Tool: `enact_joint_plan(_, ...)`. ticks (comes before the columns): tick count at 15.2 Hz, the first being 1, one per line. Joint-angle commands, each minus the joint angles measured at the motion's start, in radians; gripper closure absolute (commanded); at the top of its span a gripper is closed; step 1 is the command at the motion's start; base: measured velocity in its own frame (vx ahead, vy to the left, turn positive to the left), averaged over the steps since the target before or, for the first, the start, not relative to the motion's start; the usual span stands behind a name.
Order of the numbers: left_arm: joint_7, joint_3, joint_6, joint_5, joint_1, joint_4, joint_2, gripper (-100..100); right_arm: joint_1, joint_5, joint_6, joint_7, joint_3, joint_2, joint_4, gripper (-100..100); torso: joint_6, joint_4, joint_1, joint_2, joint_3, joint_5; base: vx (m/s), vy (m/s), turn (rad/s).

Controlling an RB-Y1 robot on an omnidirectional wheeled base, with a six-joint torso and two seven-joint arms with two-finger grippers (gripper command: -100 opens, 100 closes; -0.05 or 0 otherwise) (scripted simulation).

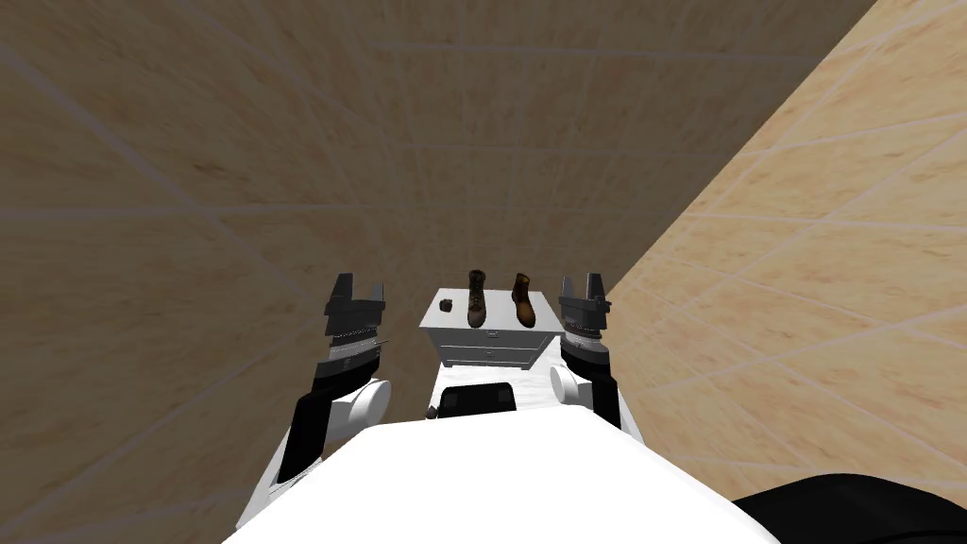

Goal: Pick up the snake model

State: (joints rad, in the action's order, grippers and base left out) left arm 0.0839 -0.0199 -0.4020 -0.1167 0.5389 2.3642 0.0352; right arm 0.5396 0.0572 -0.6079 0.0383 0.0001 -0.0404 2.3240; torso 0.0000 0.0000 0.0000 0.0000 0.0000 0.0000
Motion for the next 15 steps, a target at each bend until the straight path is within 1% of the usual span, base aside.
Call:
enact_joint_plan(1,-0.004,-0.018,-0.005,-0.009,-0.016,-0.031,0.018,-100,0.0,0.0,0.0,0.0,0.0,0.0,0.0,0,0.0,0.0,0.0,0.0,0.0,0.0,-0.001,-0.018,-0.076)
enact_joint_plan(3,-0.01,-0.044,-0.012,-0.021,-0.04,-0.075,0.037,-100,0.0,0.0,0.0,0.0,0.0,0.0,0.0,0,0.0,0.0,-0.002,0.0,0.0,0.0,0.002,-0.046,-0.14)
enact_joint_plan(4,-0.01,-0.044,-0.012,-0.021,-0.04,-0.076,0.037,-100,0.0,0.0,0.0,0.0,0.0,0.0,0.0,0,0.0,0.0,-0.003,0.0,0.0,0.0,0.005,-0.052,-0.088)
enact_joint_plan(6,-0.019,-0.081,-0.021,-0.039,-0.072,-0.134,0.057,-100,0.0,0.0,0.0,0.0,0.0,0.0,0.0,0,0.0,0.0,-0.003,-0.001,0.0,-0.001,0.011,-0.052,-0.114)
enact_joint_plan(7,-0.019,-0.081,-0.021,-0.039,-0.072,-0.139,0.057,-100,0.0,0.0,0.0,0.0,0.0,0.0,0.0,0,0.0,0.0,-0.003,-0.001,-0.001,-0.001,0.015,-0.053,-0.106)
enact_joint_plan(8,-0.024,-0.103,-0.027,-0.05,-0.092,-0.17,0.066,-100,0.0,0.0,0.0,0.0,0.0,0.0,0.0,0,0.0,0.0,-0.004,-0.001,-0.001,-0.001,0.015,-0.057,-0.124)
enact_joint_plan(9,-0.024,-0.103,-0.027,-0.05,-0.092,-0.177,0.066,-100,0.0,0.0,0.0,0.0,0.0,0.0,0.0,0,0.0,0.0,-0.004,-0.001,-0.001,-0.001,0.013,-0.048,-0.093)
enact_joint_plan(10,-0.03,-0.128,-0.034,-0.062,-0.113,-0.201,0.074,-100,0.0,0.0,0.0,0.0,0.0,0.0,0.0,0,0.0,0.0,-0.004,-0.001,-0.001,-0.001,0.012,-0.052,-0.139)
enact_joint_plan(11,-0.03,-0.128,-0.034,-0.062,-0.113,-0.218,0.074,-100,0.0,0.0,0.0,0.0,0.0,0.0,0.0,0,0.001,0.0,-0.004,-0.001,-0.001,-0.001,0.008,-0.05,-0.11)
enact_joint_plan(12,-0.036,-0.154,-0.041,-0.074,-0.137,-0.245,0.082,-100,0.0,0.0,0.0,0.0,0.0,0.0,0.0,0,0.0,0.0,-0.004,-0.001,-0.001,-0.001,0.005,-0.057,-0.119)
enact_joint_plan(13,-0.036,-0.154,-0.041,-0.074,-0.137,-0.262,0.082,-100,0.0,0.0,0.0,0.0,0.0,0.0,0.0,0,0.0,0.0,-0.004,-0.001,-0.001,-0.001,0.006,-0.054,-0.097)
enact_joint_plan(14,-0.042,-0.182,-0.048,-0.088,-0.161,-0.289,0.09,-100,0.0,0.0,0.0,0.0,0.0,0.0,0.0,0,0.0,0.0,-0.004,-0.001,-0.001,-0.001,0.005,-0.059,-0.165)
enact_joint_plan(15,-0.042,-0.182,-0.048,-0.088,-0.161,-0.304,0.09,-100,0.0,0.0,0.0,0.0,0.0,0.0,0.0,0,0.001,0.0,-0.004,-0.001,0.0,-0.001,0.006,-0.057,-0.144)
